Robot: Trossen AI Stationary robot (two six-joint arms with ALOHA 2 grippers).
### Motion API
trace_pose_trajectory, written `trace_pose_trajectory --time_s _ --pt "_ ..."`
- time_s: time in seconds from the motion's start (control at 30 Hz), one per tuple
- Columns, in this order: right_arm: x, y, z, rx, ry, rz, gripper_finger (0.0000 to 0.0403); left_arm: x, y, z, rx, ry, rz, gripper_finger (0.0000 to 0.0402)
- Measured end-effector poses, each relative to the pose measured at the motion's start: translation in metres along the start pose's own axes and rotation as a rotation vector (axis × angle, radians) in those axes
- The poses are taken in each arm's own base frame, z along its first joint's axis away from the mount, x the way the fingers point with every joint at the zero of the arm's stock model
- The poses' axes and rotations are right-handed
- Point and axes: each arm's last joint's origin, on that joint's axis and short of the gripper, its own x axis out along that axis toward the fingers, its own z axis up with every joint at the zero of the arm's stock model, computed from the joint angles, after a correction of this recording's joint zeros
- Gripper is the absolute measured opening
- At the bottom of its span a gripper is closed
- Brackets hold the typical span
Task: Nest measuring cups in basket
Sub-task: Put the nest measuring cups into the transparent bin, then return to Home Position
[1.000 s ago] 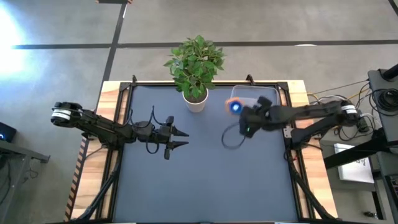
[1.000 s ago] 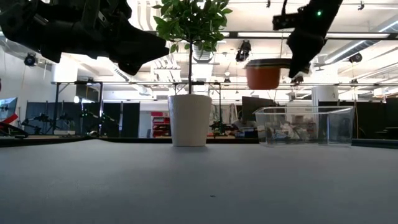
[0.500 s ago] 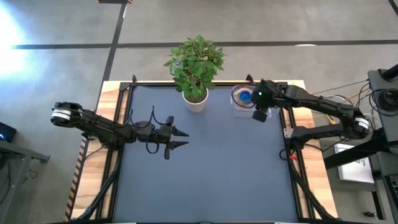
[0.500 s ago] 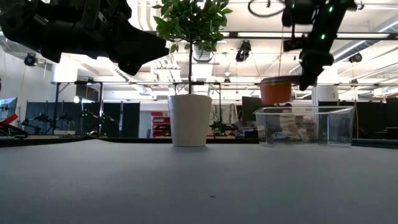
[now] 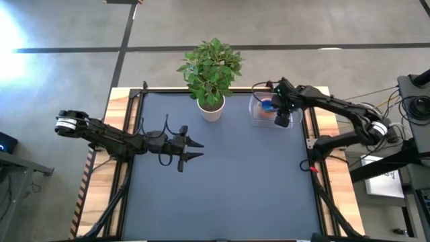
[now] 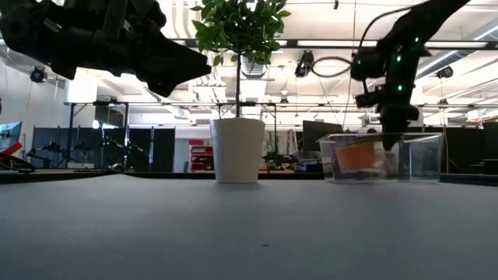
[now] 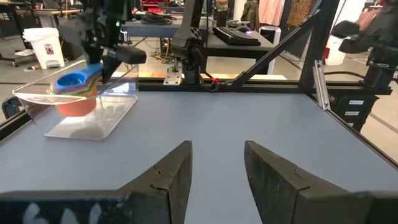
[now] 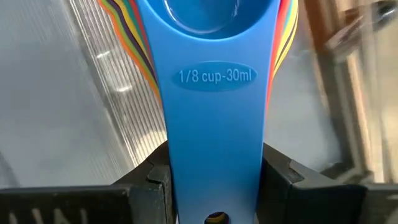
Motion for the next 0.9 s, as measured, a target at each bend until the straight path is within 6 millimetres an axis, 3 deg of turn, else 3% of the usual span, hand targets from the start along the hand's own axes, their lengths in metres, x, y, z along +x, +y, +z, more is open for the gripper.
trace_pose_trajectory --time_s 0.27,0.5,0.7,0.9 --pt "0.027 -0.011 -0.002 0.050 0.069 0.069 0.0133 0.000 0.000 -0.001 0.000 0.007 0.002 0.0130" --pt "0.039 -0.011 -0.002 0.057 0.123 0.084 0.0233 0.000 0.000 -0.001 0.000 0.007 0.002 0.0130" --pt "0.021 -0.010 -0.007 0.058 0.115 0.049 0.0275 0.000 0.000 -0.001 0.000 0.007 0.001 0.0130" --pt "-0.020 -0.012 -0.012 0.093 0.043 -0.001 0.0282 0.000 0.001 -0.001 -0.001 0.007 0.002 0.0130"
